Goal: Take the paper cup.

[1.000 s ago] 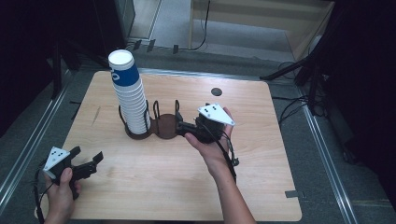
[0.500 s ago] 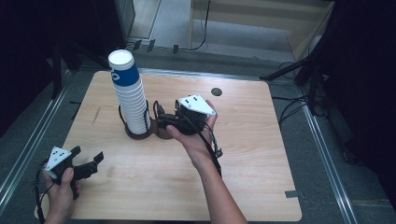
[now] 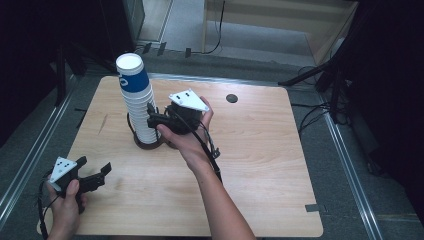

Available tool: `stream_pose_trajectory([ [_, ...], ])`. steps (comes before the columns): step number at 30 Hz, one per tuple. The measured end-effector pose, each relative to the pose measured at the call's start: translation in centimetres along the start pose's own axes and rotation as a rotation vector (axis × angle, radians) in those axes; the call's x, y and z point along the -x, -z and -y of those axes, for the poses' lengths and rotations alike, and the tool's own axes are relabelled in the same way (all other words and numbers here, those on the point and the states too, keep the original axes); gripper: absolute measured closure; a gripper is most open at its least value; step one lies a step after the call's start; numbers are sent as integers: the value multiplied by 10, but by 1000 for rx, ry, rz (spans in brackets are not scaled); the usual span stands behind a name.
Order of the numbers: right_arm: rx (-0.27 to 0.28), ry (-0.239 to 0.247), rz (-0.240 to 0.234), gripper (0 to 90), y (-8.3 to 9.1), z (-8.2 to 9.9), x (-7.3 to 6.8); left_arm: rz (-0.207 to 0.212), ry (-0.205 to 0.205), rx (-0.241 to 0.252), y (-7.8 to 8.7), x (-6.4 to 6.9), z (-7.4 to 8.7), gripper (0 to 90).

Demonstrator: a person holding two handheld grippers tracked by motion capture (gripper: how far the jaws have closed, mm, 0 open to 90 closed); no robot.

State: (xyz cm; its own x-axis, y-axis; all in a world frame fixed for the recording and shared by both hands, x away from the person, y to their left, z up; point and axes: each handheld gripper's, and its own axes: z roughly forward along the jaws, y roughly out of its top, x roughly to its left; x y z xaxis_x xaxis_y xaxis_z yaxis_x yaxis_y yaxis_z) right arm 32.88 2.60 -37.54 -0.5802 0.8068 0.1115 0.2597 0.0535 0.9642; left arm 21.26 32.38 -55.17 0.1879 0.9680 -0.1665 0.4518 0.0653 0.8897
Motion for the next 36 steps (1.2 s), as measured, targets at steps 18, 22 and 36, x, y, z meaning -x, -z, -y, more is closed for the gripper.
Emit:
stream_pose_trajectory([
  [18,1,-8,-34,26,-40,-17,-32,1,-1,-3,0,0,0,74],
  [22,12,-7,-27,26,-46,-21,-37,1,1,-3,0,0,0,74],
  [36,22,-19,2,96,-67,-28,-43,3,6,-4,-1,-1,0,74],
])
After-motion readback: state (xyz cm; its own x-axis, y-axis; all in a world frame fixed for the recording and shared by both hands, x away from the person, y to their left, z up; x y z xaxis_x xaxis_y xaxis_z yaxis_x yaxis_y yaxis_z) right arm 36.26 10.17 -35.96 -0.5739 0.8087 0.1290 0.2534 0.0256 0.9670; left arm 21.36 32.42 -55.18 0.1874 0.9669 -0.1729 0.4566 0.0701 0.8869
